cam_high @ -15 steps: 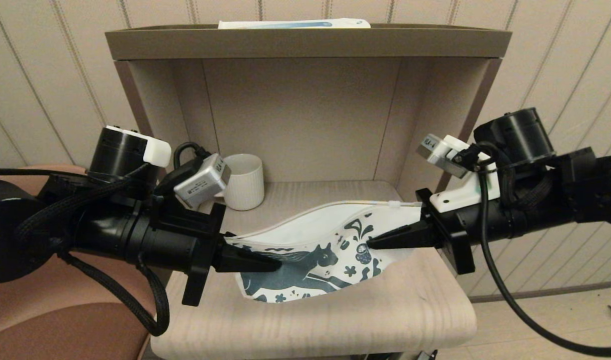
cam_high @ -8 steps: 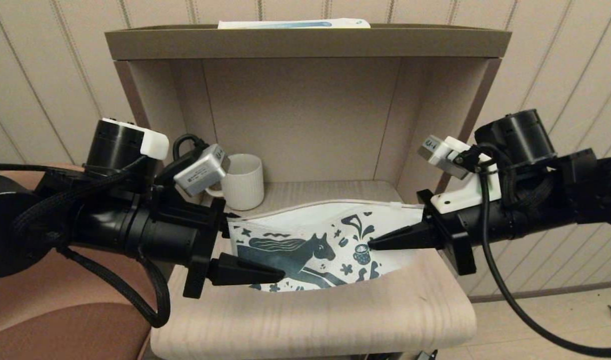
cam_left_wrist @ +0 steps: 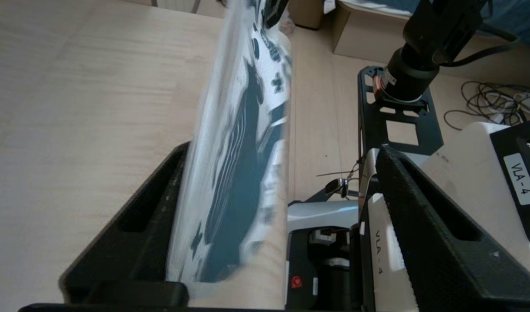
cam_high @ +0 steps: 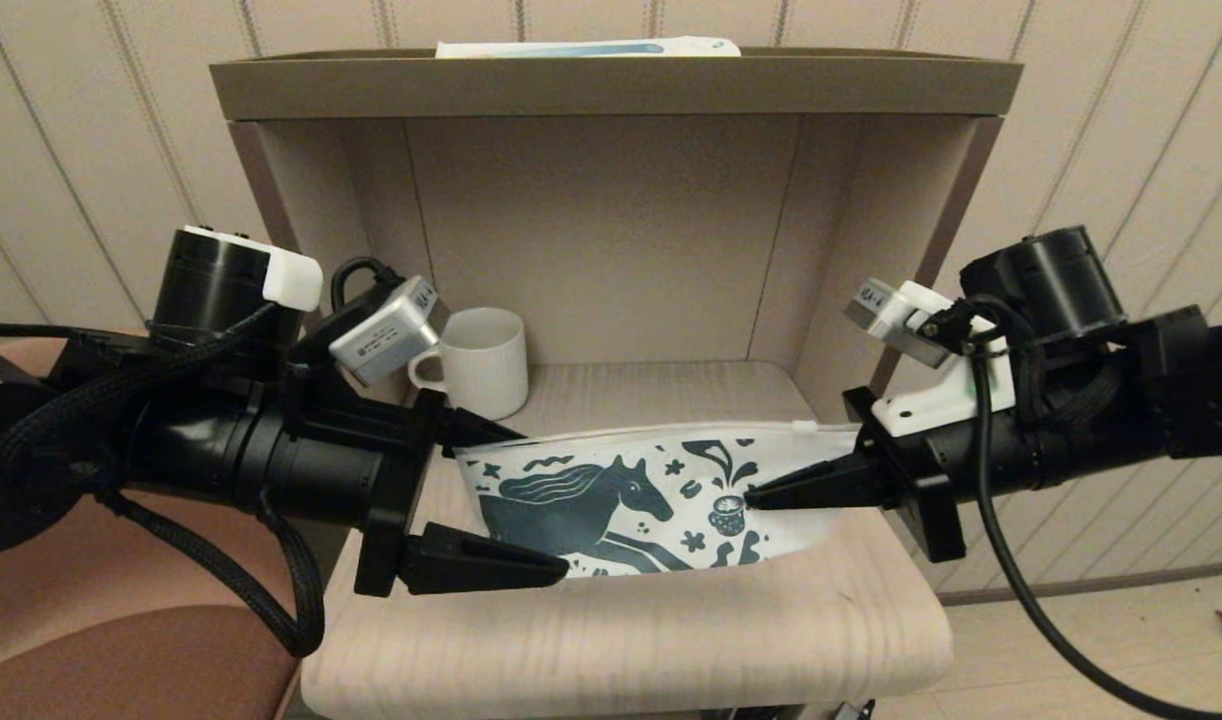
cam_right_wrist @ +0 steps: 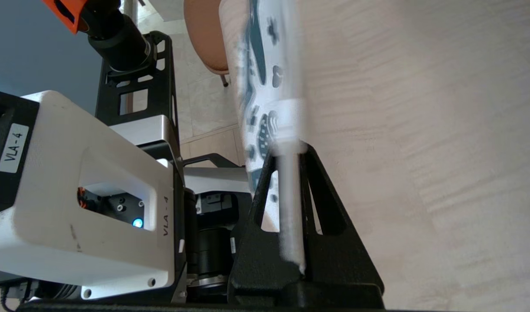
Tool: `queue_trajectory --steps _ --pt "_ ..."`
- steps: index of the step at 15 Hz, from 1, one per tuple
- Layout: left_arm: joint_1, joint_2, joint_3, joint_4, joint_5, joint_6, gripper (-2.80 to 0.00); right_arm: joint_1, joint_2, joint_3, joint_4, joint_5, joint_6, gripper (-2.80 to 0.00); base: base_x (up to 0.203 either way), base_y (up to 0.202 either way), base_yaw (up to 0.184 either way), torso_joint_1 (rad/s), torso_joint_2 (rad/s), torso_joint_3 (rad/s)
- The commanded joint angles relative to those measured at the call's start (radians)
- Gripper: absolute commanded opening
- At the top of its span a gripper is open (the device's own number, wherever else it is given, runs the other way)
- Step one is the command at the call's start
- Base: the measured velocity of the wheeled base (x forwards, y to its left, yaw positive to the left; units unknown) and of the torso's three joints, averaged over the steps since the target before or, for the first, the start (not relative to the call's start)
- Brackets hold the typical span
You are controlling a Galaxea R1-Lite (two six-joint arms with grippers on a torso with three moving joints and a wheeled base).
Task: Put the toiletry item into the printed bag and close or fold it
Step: Hand it to the other hand
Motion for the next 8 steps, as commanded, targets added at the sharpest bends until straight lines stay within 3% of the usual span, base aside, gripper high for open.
queue_trajectory --steps 1,4,8 --pt "0.001 -0.003 0.002 -0.001 -0.005 0.003 -2.8 -0.001 -0.013 0.014 -0.002 0.005 -0.003 -2.8 0.0 0.0 0.0 0.0 0.0 0.0" --pt "0.004 -0.011 -0.013 -0.002 -0.005 -0.011 -2.8 0.001 -0.014 0.037 -0.005 0.005 -0.003 -2.8 0.0 0.0 0.0 0.0 0.0 0.0" --pt "0.06 -0.056 -0.027 -0.002 -0.008 -0.019 -2.8 0.001 -0.022 0.075 -0.01 0.005 -0.005 -2.8 0.0 0.0 0.0 0.0 0.0 0.0"
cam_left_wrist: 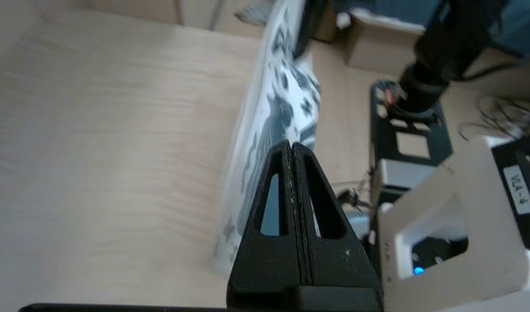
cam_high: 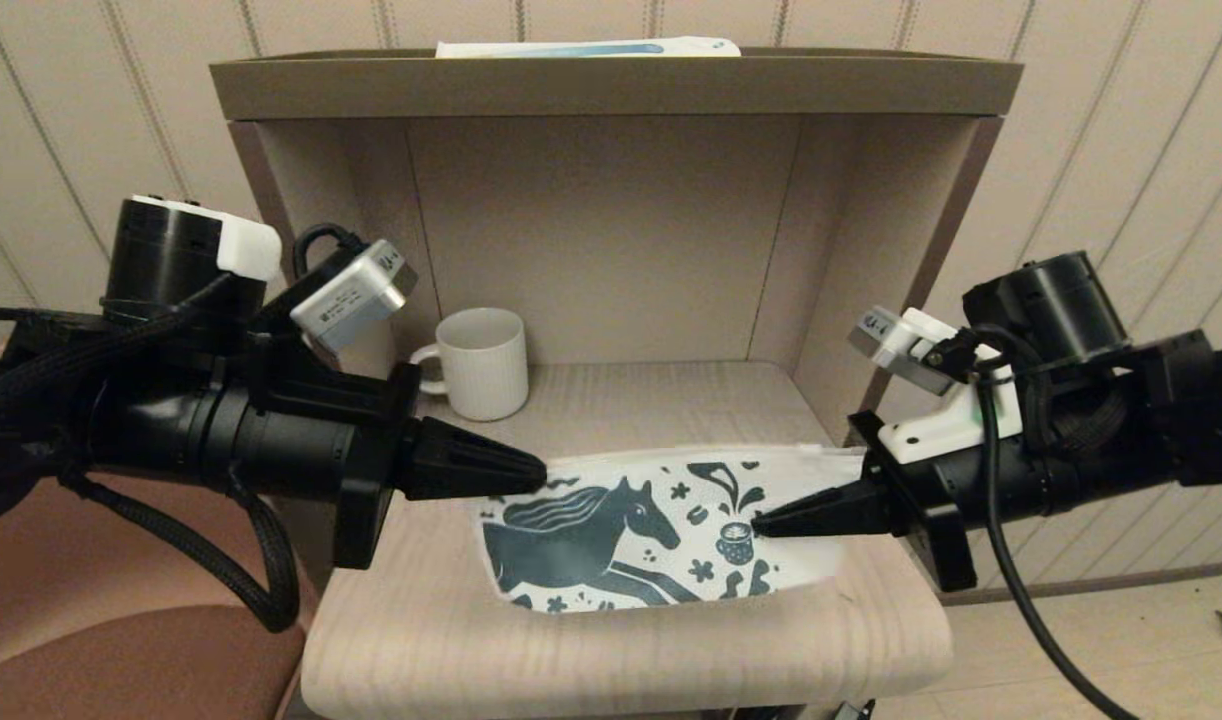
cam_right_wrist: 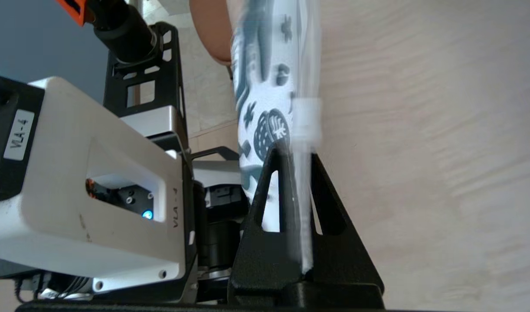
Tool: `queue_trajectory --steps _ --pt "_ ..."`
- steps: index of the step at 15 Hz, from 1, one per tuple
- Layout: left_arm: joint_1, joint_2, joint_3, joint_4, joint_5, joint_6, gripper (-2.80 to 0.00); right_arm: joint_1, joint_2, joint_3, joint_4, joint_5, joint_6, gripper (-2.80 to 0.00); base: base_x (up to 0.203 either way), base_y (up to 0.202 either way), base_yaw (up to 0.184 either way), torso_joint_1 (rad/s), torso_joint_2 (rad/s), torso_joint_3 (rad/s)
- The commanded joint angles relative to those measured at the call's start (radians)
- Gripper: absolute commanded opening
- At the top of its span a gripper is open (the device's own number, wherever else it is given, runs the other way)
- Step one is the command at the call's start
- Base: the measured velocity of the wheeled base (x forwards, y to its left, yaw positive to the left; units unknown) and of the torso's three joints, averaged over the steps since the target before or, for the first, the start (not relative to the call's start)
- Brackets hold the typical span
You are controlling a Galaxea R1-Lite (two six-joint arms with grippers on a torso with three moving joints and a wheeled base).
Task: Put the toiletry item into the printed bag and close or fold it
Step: Hand it to the other hand, then close the strorage bag and place it on the desk
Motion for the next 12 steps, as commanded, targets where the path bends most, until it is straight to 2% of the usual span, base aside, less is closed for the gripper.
queue_trajectory --steps 1,3,7,10,12 --pt "0.032 -0.038 -0.007 0.0 -0.014 -0.004 -2.8 -0.002 -0.008 0.019 -0.003 0.005 -0.003 -2.8 0.0 0.0 0.0 0.0 0.0 0.0" --pt "0.046 -0.049 -0.01 0.0 -0.036 -0.03 -2.8 0.0 -0.011 0.025 -0.004 0.005 -0.002 -2.8 0.0 0.0 0.0 0.0 0.0 0.0" --pt "0.043 -0.034 -0.014 0.001 -0.038 -0.035 -2.8 0.012 -0.012 0.033 -0.004 0.007 -0.002 -2.8 0.0 0.0 0.0 0.0 0.0 0.0" --pt "0.037 -0.033 -0.035 0.001 -0.04 -0.101 -2.8 0.065 -0.001 0.022 -0.004 0.006 0.001 -2.8 0.0 0.0 0.0 0.0 0.0 0.0" --pt "0.021 -0.023 -0.039 0.001 -0.044 -0.101 -2.8 0.103 0.015 -0.018 0.005 -0.008 0.003 -2.8 0.0 0.0 0.0 0.0 0.0 0.0"
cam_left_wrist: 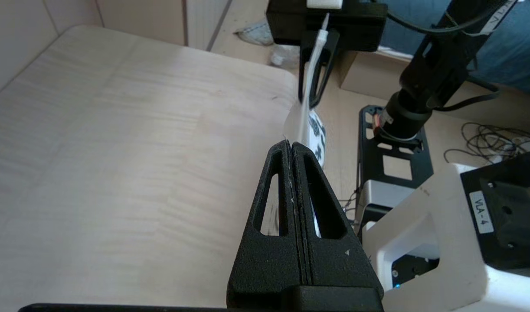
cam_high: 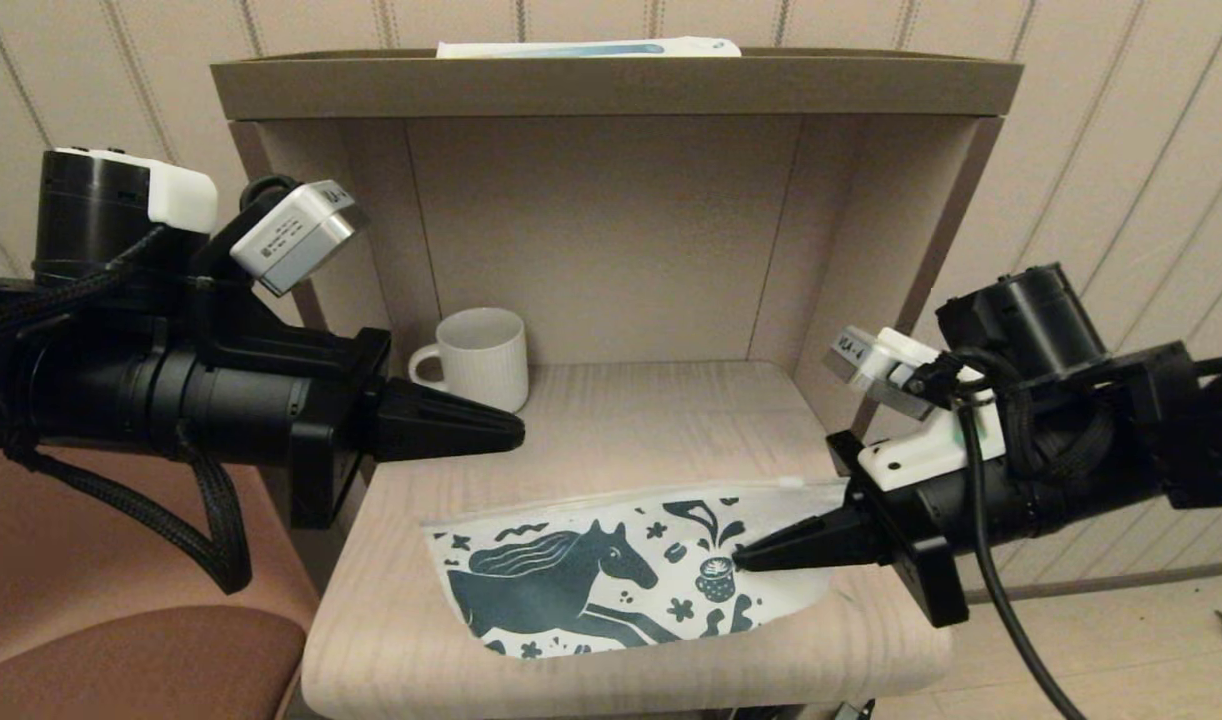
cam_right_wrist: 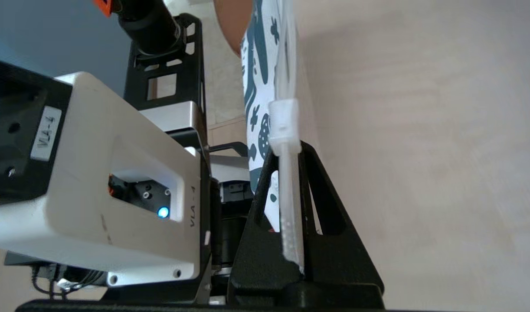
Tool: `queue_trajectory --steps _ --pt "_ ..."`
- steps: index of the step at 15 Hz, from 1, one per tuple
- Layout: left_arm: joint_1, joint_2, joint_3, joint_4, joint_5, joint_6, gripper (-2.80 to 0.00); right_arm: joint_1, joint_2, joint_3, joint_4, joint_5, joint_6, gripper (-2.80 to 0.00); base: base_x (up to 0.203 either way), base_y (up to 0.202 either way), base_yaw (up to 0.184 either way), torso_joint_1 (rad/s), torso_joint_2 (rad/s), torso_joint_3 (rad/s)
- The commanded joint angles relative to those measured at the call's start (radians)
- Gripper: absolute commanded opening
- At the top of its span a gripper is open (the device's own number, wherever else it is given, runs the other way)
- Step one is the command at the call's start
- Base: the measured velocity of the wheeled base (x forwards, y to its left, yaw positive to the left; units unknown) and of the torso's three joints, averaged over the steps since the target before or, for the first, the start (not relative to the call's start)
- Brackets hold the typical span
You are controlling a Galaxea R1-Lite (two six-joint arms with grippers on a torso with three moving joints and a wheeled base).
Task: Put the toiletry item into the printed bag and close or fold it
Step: Close the strorage bag and place it on the desk
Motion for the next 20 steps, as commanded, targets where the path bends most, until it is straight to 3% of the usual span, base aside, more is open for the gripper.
queue_trajectory --steps 1,8,15,20 --pt "-0.012 0.019 -0.003 -0.001 -0.004 0.004 -2.8 0.043 0.023 -0.045 0.016 -0.028 -0.003 -2.8 0.0 0.0 0.0 0.0 0.0 0.0" --pt "-0.044 0.063 -0.029 0.001 0.004 0.031 -2.8 0.128 0.142 -0.329 0.338 -0.175 -0.006 -2.8 0.0 0.0 0.0 0.0 0.0 0.0" --pt "-0.054 0.053 -0.047 0.0 0.008 0.031 -2.8 0.183 0.247 -0.556 0.533 -0.196 -0.006 -2.8 0.0 0.0 0.0 0.0 0.0 0.0" --pt "-0.018 0.044 -0.072 -0.001 -0.002 0.02 -2.8 0.236 0.268 -0.601 0.561 -0.222 -0.004 -2.8 0.0 0.0 0.0 0.0 0.0 0.0"
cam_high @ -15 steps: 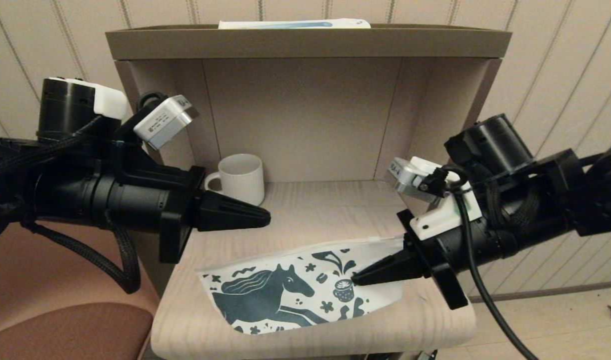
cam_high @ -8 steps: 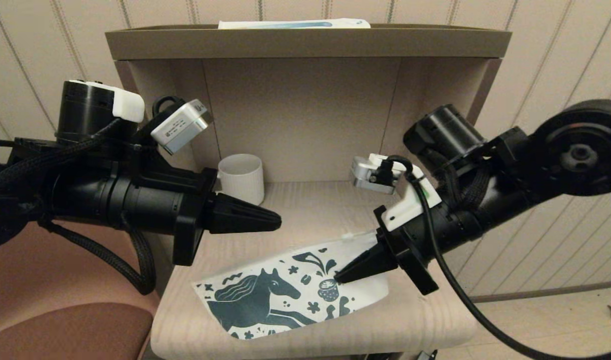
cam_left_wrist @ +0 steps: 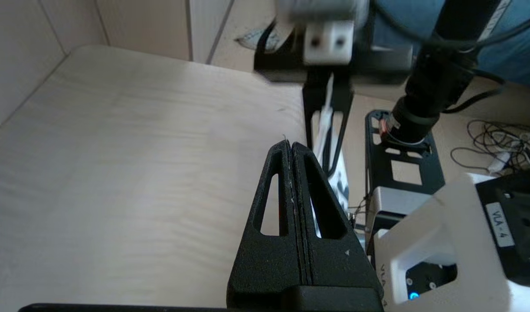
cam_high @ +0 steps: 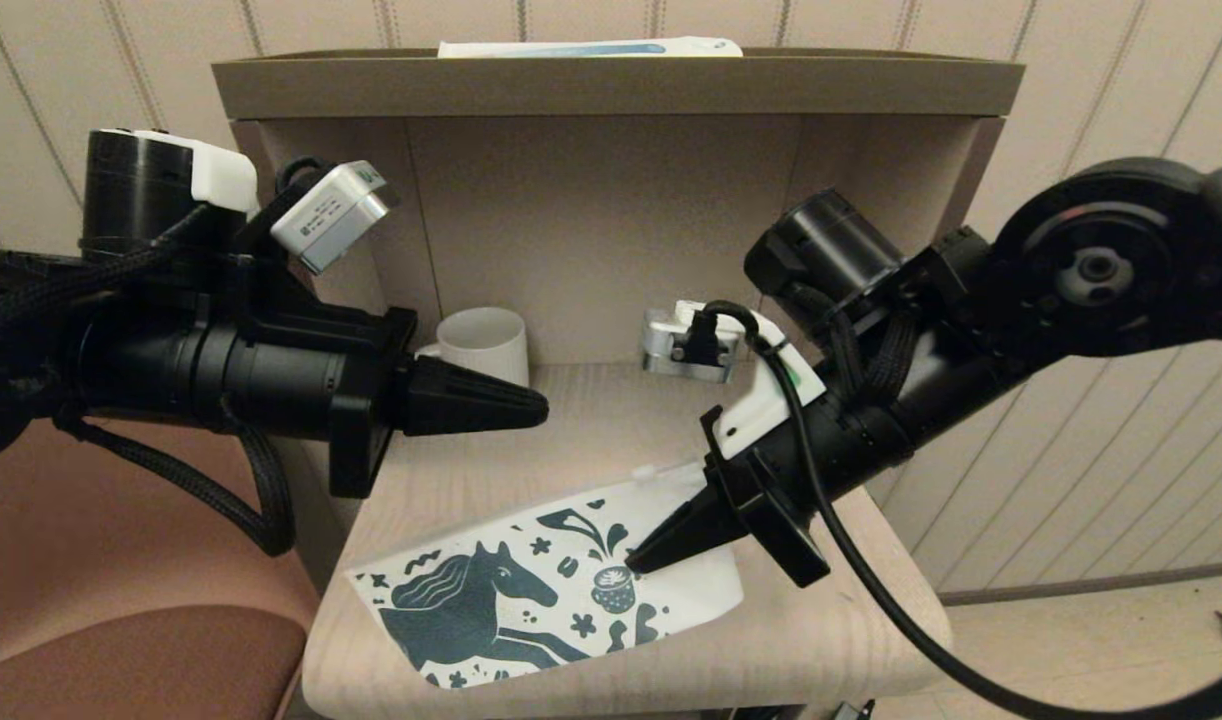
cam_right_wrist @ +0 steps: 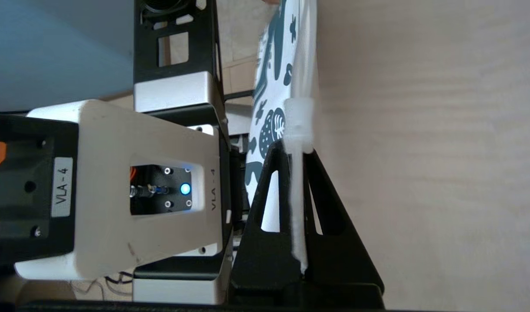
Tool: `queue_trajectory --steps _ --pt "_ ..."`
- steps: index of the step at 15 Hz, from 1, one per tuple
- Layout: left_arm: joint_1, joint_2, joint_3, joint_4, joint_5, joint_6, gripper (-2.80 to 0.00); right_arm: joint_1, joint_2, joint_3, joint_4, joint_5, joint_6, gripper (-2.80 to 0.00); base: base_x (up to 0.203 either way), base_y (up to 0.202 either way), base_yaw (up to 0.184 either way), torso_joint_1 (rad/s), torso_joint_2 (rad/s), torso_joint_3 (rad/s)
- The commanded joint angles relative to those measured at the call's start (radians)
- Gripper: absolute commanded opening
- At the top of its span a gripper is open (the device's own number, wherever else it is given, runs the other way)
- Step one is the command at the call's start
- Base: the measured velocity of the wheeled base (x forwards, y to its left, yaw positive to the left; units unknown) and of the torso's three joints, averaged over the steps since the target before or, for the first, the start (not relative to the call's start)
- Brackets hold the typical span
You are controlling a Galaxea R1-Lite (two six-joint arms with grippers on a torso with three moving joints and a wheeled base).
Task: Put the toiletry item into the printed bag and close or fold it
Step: Close the strorage bag and place it on the desk
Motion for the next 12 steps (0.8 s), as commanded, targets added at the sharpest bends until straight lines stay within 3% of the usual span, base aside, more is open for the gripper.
queue_trajectory --steps 1,5,6,12 --pt "0.003 -0.022 -0.003 0.0 -0.007 0.001 -2.8 0.008 0.037 -0.008 -0.001 0.002 -0.004 -2.8 0.0 0.0 0.0 0.0 0.0 0.0" --pt "0.003 -0.034 -0.005 0.0 -0.007 -0.004 -2.8 0.023 0.056 -0.045 0.003 0.004 -0.004 -2.8 0.0 0.0 0.0 0.0 0.0 0.0" --pt "0.003 -0.032 -0.002 0.0 -0.008 -0.004 0.0 0.023 0.051 -0.045 0.003 0.004 -0.003 -2.8 0.0 0.0 0.0 0.0 0.0 0.0" --pt "0.003 0.0 -0.019 0.004 -0.009 -0.053 0.0 0.023 0.005 -0.038 0.005 0.005 0.016 -2.8 0.0 0.0 0.0 0.0 0.0 0.0"
